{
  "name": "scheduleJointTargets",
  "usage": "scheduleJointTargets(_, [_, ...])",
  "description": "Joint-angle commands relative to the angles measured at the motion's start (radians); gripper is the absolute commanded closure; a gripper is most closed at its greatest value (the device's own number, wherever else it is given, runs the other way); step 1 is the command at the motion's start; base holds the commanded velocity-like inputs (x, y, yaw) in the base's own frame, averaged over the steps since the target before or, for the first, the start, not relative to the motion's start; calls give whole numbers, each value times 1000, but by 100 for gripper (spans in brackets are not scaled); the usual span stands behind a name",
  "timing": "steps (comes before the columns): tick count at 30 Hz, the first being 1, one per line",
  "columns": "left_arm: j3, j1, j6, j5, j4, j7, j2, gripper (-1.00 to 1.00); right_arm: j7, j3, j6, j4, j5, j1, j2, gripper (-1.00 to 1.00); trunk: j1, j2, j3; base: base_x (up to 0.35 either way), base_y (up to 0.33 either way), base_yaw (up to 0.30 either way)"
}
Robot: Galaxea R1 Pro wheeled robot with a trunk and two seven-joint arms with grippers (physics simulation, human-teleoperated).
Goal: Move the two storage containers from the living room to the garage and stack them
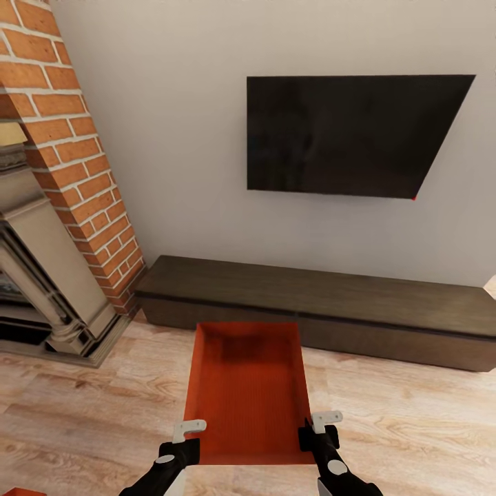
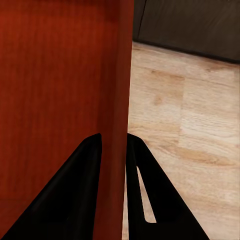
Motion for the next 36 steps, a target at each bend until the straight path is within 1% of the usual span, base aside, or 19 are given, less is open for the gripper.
scheduleJointTargets(1, [12,0,4,5,0,32,3,100,-55,-24,-8,-2,-10,-1,-1,100,-4,7,3,0,0,0])
scheduleJointTargets(2, [12,0,4,5,0,32,3,100,-55,-24,-8,-2,-10,-1,-1,100,-8,14,7,0,0,0])
scheduleJointTargets(36, [12,0,4,5,0,33,3,100,-55,-24,-11,-2,-10,-1,-1,100,-8,14,59,0,0,0])
